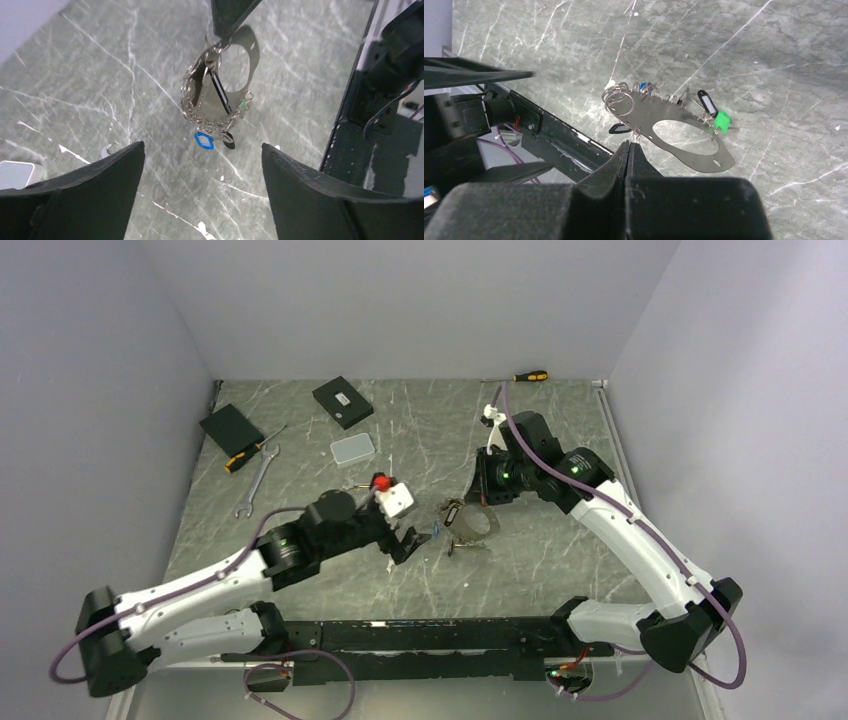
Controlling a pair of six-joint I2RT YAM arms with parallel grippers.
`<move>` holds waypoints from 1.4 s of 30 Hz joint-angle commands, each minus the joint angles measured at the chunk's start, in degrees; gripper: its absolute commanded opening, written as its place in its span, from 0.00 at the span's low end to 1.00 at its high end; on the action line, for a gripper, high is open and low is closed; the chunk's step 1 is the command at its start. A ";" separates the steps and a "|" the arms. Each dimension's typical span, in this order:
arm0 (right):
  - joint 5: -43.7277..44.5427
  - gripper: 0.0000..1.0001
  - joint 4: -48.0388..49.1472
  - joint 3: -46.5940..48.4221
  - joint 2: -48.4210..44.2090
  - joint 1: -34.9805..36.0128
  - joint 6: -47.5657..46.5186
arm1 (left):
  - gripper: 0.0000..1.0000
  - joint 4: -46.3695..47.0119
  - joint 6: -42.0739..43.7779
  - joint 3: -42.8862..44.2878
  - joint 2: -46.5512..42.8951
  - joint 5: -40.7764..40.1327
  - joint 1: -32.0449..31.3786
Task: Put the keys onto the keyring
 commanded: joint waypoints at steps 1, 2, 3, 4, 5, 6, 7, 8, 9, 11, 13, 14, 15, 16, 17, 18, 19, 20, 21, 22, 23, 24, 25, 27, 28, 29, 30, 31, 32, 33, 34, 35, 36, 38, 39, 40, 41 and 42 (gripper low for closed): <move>0.16 0.00 2.20 2.05 -0.05 -0.16 0.04 | 0.97 6.54 -0.29 -4.77 -8.86 -0.14 -0.26; 0.02 0.00 2.36 1.93 -0.14 -0.16 0.02 | 0.99 9.00 0.01 -6.32 -9.62 -0.61 -0.25; -0.14 0.00 2.48 1.76 -0.19 -0.16 0.04 | 1.00 11.55 0.19 -7.55 -9.78 -0.72 -0.27; -0.30 0.00 2.70 1.65 -0.29 -0.16 0.10 | 0.99 13.82 0.14 -8.16 -9.26 -0.59 -0.25; -0.54 0.00 3.04 1.52 -0.52 -0.16 0.12 | 1.00 14.35 0.14 -7.97 -8.24 -0.19 -0.25; -0.98 0.00 3.64 1.24 -1.20 -0.16 0.17 | 0.99 14.68 0.06 -7.40 -6.77 0.02 -0.25; -1.27 0.00 4.14 0.98 -1.61 -0.16 0.32 | 1.00 15.34 0.10 -6.84 -5.38 0.42 -0.25; -1.43 0.00 4.29 0.81 -1.84 -0.16 0.18 | 0.99 16.55 0.20 -6.53 -3.89 0.88 -0.25; -1.79 0.00 4.24 0.76 -1.92 -0.16 -0.05 | 0.99 18.26 0.41 -6.37 -2.68 1.40 -0.25; -2.82 0.00 4.05 0.61 -2.01 -0.08 -0.55 | 0.99 21.33 1.29 -6.00 -0.76 2.42 -0.25; -3.99 0.00 4.52 0.27 -2.48 -0.07 -0.97 | 1.00 23.27 2.41 -4.99 1.37 3.32 -0.26; -4.61 0.00 5.18 -0.14 -2.95 0.01 -0.99 | 0.99 23.48 3.21 -4.25 2.59 3.86 -0.30; -4.95 0.00 5.64 -0.40 -3.43 0.02 -1.08 | 0.99 23.32 3.71 -3.25 3.98 4.26 -0.26; -5.08 0.00 5.76 -0.53 -3.80 0.02 -1.36 | 1.00 23.22 4.11 -2.52 4.76 4.88 -0.25; -5.29 0.00 5.78 -0.62 -4.06 0.02 -1.74 | 1.00 23.66 4.56 -2.15 5.20 5.59 -0.27; -5.29 0.00 5.54 -0.60 -4.11 0.02 -2.17 | 0.99 24.05 4.87 -1.80 5.46 6.22 -0.25; -5.28 0.00 5.23 -0.57 -4.08 0.02 -2.71 | 0.99 24.26 5.15 -1.52 5.61 6.64 -0.25; -5.27 0.00 4.97 -0.64 -4.06 0.06 -3.11 | 0.99 24.37 5.48 -1.25 5.82 6.84 -0.19; -5.42 0.00 4.83 -0.77 -4.16 0.10 -3.39 | 0.99 24.31 5.83 -0.97 5.98 6.98 -0.17; -5.57 0.00 4.92 -1.00 -4.32 0.11 -3.59 | 1.00 24.37 6.16 -0.77 6.28 6.95 -0.16; -5.73 0.00 5.08 -1.26 -4.57 0.11 -3.71 | 1.00 24.28 6.43 -0.42 6.70 6.65 -0.17; -6.15 0.00 5.38 -1.45 -4.78 0.11 -3.88 | 0.99 23.97 6.81 -0.12 7.19 6.60 -0.16; -6.50 0.00 5.37 -1.56 -4.89 0.17 -4.10 | 0.99 23.81 7.16 0.19 7.46 6.64 -0.16; -7.06 0.00 5.46 -1.57 -5.04 0.26 -4.54 | 1.00 23.90 7.70 0.54 8.20 6.75 -0.17; -7.26 0.00 5.55 -1.61 -5.20 0.33 -4.69 | 1.00 24.09 8.03 0.59 8.53 6.84 -0.21; -7.37 0.00 5.66 -1.69 -5.31 0.37 -4.78 | 1.00 24.31 8.23 0.67 9.01 6.93 -0.19; -7.45 0.00 5.76 -1.81 -5.47 0.37 -4.79 | 0.99 24.45 8.24 0.95 9.55 7.03 -0.10; -7.52 0.00 5.89 -1.79 -5.63 0.38 -4.87 | 0.99 24.41 8.23 1.21 10.26 7.65 -0.03; -7.67 0.00 5.94 -1.82 -5.71 0.45 -4.88 | 0.99 24.36 8.26 1.47 10.85 8.44 0.18; -7.84 0.00 6.02 -1.87 -5.81 0.46 -4.93 | 0.99 24.50 8.04 1.62 11.46 9.39 0.36; -7.97 0.00 6.10 -1.95 -5.99 0.46 -4.97 | 0.99 24.74 7.78 1.75 12.02 10.28 0.53; -8.19 0.00 6.19 -2.09 -6.18 0.46 -4.90 | 0.97 24.97 7.64 1.93 12.46 10.85 0.73; -8.32 0.00 6.33 -2.26 -6.44 0.48 -4.89 | 0.95 25.06 7.49 2.10 12.87 11.17 0.86; -8.65 0.00 6.53 -2.55 -7.02 0.54 -4.81 | 0.87 24.86 7.59 2.57 13.74 11.48 1.29; -8.81 0.00 6.63 -2.72 -7.25 0.55 -4.72 | 0.85 24.94 7.50 2.69 14.03 11.57 1.53; -8.96 0.00 6.72 -2.90 -7.48 0.55 -4.72 | 0.84 25.50 7.25 2.66 14.29 11.72 1.85; -9.11 0.00 6.74 -3.05 -7.62 0.55 -4.63 | 0.84 26.18 6.92 2.53 14.44 12.10 2.20; -9.33 0.00 6.82 -3.21 -7.79 0.55 -4.58 | 0.83 26.68 6.60 2.53 14.53 12.46 2.47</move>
